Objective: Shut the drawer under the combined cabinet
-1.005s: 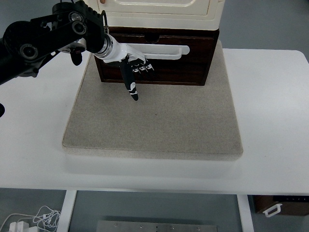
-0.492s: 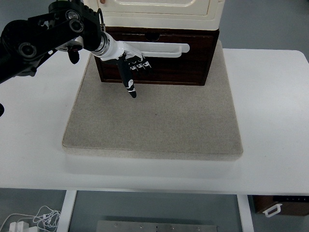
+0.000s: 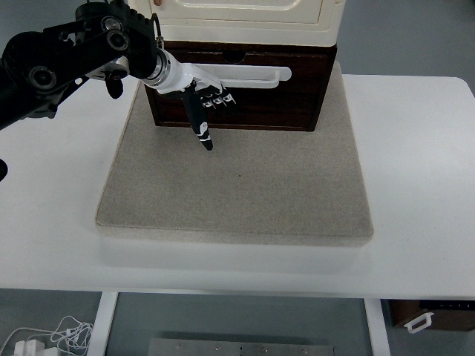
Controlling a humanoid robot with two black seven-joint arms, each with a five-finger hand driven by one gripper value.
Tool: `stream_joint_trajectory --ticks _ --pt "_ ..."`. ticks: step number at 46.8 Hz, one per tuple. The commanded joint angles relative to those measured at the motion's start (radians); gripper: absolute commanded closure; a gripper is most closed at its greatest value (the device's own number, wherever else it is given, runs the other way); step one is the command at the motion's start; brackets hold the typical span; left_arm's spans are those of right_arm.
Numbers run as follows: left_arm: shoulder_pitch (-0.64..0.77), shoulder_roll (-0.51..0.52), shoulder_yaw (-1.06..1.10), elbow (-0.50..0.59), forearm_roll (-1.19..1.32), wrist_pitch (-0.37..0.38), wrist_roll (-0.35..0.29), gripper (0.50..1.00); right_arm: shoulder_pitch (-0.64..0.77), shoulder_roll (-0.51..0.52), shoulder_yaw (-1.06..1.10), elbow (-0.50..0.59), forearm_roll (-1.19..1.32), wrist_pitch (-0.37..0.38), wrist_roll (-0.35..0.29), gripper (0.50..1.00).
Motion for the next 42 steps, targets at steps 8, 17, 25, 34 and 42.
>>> stream_joint_trajectory --ticks 8,17,25,34,42 --pt "0.000 0.000 -0.001 0.012 0.000 0.000 -0.010 0.504 0.000 0.000 0.000 0.000 0.000 0.000 0.000 0.548" --pt "0.000 0.000 -0.001 0.012 0.000 0.000 -0.010 0.501 0.000 0.000 0.000 0.000 0.000 0.000 0.000 0.548" --pt "0.003 0.000 -0.001 0.015 0.002 0.000 -0.010 0.504 0.000 0.000 0.000 0.000 0.000 0.002 0.000 0.548" --pt "0.003 0.000 -0.001 0.017 0.008 0.000 -0.014 0.504 0.000 0.000 0.000 0.000 0.000 0.000 0.000 0.548" --pt "0.005 0.000 -0.002 -0.003 0.002 0.000 -0.042 0.501 0.000 0.000 0.000 0.000 0.000 0.000 0.000 0.548"
